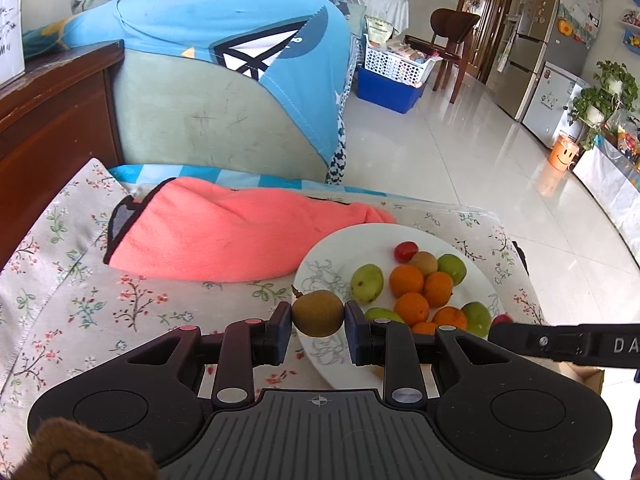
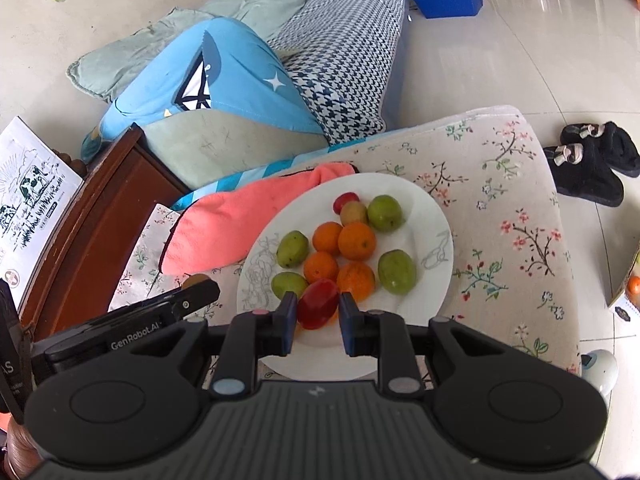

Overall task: Organize fruits
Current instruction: 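Carry the pear in left tool while right tool carries the tomato, releasing both on the plate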

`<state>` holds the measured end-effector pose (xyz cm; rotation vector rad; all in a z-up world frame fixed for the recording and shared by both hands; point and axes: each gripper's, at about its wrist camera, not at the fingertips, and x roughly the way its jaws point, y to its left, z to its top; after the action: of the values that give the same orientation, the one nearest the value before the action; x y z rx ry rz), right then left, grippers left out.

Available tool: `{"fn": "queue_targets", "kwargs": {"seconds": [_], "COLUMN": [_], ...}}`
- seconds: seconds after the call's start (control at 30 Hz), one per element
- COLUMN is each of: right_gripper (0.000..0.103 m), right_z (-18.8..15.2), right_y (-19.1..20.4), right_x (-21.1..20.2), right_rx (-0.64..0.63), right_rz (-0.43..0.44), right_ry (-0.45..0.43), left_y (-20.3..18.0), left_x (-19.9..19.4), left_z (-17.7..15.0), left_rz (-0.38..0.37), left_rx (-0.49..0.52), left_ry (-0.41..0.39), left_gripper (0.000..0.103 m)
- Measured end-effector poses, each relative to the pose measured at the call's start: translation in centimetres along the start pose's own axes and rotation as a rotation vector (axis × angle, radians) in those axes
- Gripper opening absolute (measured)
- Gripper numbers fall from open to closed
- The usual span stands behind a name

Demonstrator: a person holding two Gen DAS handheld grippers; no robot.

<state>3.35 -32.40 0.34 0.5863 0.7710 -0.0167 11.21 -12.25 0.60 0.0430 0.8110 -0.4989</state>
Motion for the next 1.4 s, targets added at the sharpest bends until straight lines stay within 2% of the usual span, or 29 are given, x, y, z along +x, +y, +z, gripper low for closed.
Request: {"fn": "queue_targets", "kwargs": {"seconds": [0.43, 0.5, 0.63, 0.73, 0.8, 1.03, 1.17, 1.4], "right_gripper": [0.023, 0.025, 0.027, 0.029, 0.032, 0.042, 0.059, 0.074], "right_z": [-0.2, -0.3, -0.1, 0.0, 0.1, 0.3, 0.6, 0.9], "right_y": [-0.7, -0.6, -0.8, -0.7, -0.5, 0.2, 0.8, 1.6], "right_x": [1.1, 1.3, 1.3, 1.1, 0.9, 0.6, -0.2, -1.8], "right_rx": [0.029, 0.027, 0.051, 0.044, 0.031, -0.004, -0.011, -0.028], "right_rz": [-0.043, -0.053, -0.055, -0.062, -0.073, -0.124, -0.144, -0.183], "right_ry": [0.023, 0.023, 0.015, 0.005, -0.003, -0.003, -0.020, -0.049], "left_y": [-0.9, -0.9, -1.3, -1.4, -1.4, -1.6, -1.8, -1.4], "left_x": [1.2, 1.3, 1.0, 0.6, 0.3, -0.3, -1.1, -2.6], "left_z": [0.3, 0.3, 0.5, 0.6, 0.7, 1.0, 1.1, 1.4], "left_rz": [0.005, 0.009, 0.026, 0.044, 0.067, 0.091, 0.104, 0.132], "left_rx": [-0.028, -0.032, -0.021, -0.019, -0.021, -0.010, 0.002, -0.003], "left_ry": [0.029, 0.034, 0.022, 0.014, 0.013, 0.037, 0.033, 0.029], "left_gripper": [0.026, 0.026, 0.030, 0.043, 0.058, 0.065, 0.073, 0.080]}}
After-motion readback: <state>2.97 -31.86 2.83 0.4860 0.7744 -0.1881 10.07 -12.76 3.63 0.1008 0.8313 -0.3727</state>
